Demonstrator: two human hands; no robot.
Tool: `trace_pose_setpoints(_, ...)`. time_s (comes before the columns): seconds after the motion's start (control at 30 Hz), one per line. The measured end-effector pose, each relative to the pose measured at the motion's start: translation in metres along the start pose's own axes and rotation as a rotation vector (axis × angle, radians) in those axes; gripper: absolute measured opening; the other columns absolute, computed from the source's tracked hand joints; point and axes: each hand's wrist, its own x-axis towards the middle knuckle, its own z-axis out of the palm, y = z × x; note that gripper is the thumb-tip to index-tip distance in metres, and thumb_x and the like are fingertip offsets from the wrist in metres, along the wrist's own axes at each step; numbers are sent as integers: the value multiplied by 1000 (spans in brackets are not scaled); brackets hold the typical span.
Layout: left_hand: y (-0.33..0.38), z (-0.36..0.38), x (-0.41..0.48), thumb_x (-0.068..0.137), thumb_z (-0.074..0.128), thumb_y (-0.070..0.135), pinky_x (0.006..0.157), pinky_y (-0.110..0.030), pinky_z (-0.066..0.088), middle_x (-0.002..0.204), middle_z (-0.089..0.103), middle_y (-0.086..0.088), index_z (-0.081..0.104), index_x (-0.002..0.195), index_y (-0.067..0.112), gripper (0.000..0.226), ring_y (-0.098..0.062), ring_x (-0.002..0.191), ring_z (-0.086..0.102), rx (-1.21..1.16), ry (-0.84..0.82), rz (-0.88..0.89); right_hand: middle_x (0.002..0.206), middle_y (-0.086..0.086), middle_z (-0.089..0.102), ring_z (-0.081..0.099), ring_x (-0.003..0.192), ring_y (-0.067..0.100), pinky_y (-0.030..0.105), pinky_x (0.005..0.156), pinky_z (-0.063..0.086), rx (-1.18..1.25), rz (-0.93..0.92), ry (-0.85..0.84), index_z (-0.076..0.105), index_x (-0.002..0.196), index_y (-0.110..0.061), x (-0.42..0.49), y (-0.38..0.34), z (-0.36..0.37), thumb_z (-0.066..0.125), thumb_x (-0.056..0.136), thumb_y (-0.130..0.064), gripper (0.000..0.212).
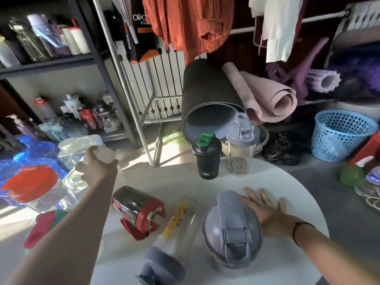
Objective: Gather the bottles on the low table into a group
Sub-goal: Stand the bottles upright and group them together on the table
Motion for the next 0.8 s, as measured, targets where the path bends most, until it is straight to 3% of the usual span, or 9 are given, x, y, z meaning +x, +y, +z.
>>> trace_pose_setpoints(0.1, 5, -1, 0, 72, 79, 25, 96, -43, 48, 134, 37, -17, 46, 123, 37, 62, -45, 105, 57, -24, -28, 25, 151, -28, -29, -28, 144, 16, 64, 110, -13, 15, -13, 1, -7, 145, -54, -2, 2, -1, 63, 64, -63, 107)
trace_pose_setpoints(0.27, 30, 0, -11, 70, 80, 29, 91, -41, 49, 136, 39, -16, 44, 128, 35, 69, -40, 109, 57, -64, -72, 153, 154, -23, -29, -28, 144, 17, 64, 109, -13, 17, -11, 12, -9, 144, -54, -1, 1, -1, 62, 66, -66, 106)
trace_pose_setpoints(0.37, 47, 4, -30, 69, 83, 28, 69, -33, 49, 139, 38, -13, 36, 134, 42, 81, -33, 116, 50, -102, -217, 288, 154, -23, -29, -28, 144, 18, 64, 109, -13, 16, -17, 8, -8, 144, -54, -1, 2, -1, 62, 64, -68, 108)
trace_pose_setpoints(0.57, 72, 21, -85, 67, 85, 22, 60, -22, 45, 143, 35, -11, 25, 143, 42, 99, -24, 119, 42, -138, -459, 443, 157, -22, -24, -26, 145, 19, 66, 107, -13, 64, -24, 33, -2, 143, -57, -1, 0, 0, 65, 56, -69, 111)
trace_pose_setpoints(0.63, 73, 28, -98, 64, 86, 22, 78, -38, 53, 143, 35, -12, 24, 143, 41, 102, -28, 122, 43, -144, -488, 448, 157, -21, -24, -26, 146, 19, 67, 107, -13, 80, -34, 30, -1, 144, -56, -2, 1, 0, 66, 55, -68, 112)
trace_pose_setpoints(0.7, 72, 33, -106, 63, 87, 22, 97, -46, 46, 144, 35, -12, 24, 144, 41, 103, -32, 125, 43, -131, -500, 429, 157, -21, -24, -26, 146, 20, 67, 107, -13, 80, -38, 29, -1, 145, -55, -4, 2, -1, 65, 56, -64, 111)
trace_pose_setpoints(0.8, 68, 38, -111, 64, 86, 25, 99, -46, 43, 142, 37, -13, 23, 145, 42, 103, -32, 125, 43, -111, -506, 368, 157, -21, -24, -26, 146, 20, 67, 107, -13, 85, -42, 18, -1, 145, -55, -4, 2, -1, 66, 55, -64, 112)
